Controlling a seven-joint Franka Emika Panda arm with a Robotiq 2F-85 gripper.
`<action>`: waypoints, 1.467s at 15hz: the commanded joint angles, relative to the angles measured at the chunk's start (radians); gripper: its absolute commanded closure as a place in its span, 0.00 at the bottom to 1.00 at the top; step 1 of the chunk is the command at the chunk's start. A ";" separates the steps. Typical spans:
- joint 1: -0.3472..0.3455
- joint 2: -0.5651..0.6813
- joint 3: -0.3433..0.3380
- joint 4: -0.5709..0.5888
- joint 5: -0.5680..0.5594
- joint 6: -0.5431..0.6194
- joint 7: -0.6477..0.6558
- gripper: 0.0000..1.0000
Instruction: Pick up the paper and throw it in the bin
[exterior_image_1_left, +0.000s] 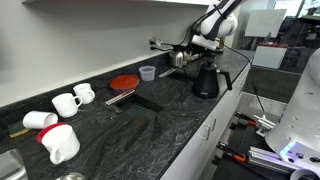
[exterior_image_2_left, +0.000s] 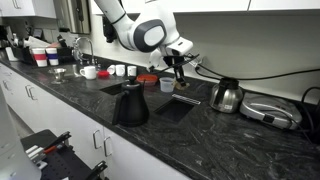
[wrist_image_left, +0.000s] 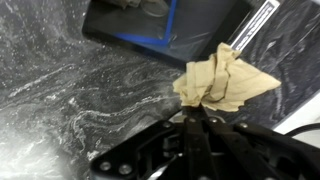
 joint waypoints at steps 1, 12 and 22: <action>0.072 -0.160 -0.001 -0.101 0.240 -0.057 -0.270 1.00; 0.146 -0.214 -0.113 -0.116 0.407 -0.188 -0.572 0.99; 0.170 -0.239 -0.102 -0.123 0.423 -0.184 -0.586 1.00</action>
